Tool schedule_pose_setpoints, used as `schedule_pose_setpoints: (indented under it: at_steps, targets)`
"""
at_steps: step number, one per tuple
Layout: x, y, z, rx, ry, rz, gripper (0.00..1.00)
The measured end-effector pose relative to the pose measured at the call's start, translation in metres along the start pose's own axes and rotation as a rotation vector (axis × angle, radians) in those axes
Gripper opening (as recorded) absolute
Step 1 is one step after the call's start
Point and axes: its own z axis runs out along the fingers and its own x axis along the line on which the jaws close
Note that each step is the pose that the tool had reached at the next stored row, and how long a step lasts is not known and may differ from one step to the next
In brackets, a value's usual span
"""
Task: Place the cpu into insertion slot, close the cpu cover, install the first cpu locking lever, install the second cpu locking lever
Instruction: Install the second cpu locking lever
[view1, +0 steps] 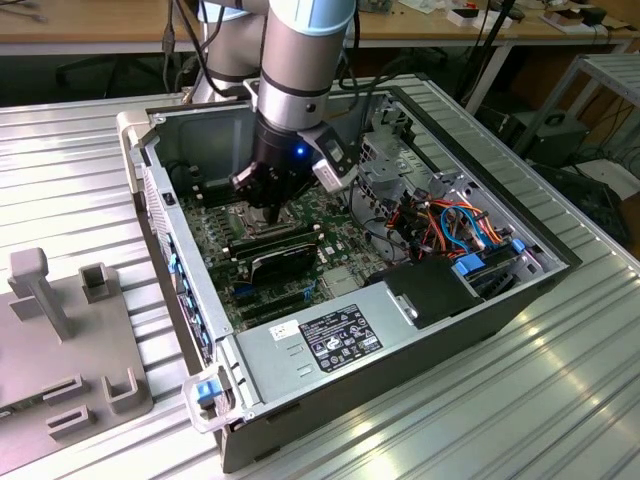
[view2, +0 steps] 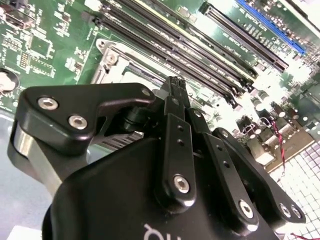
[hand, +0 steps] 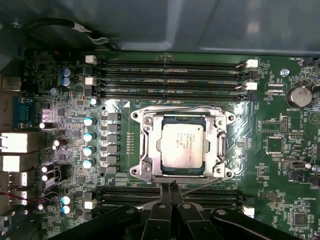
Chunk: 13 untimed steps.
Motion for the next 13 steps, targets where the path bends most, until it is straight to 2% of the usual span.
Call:
schedule_pose_setpoints:
  at_steps: [5, 11, 13]
  targets:
    - [-0.0056, -0.0001, -0.0016, 0.0000, 0.0014, 0.000, 0.11]
    - [-0.0202, -0.0002, -0.0018, -0.0001, 0.0040, 0.000, 0.11]
    - [-0.0229, -0.0003, -0.0018, -0.0002, 0.0043, 0.000, 0.11]
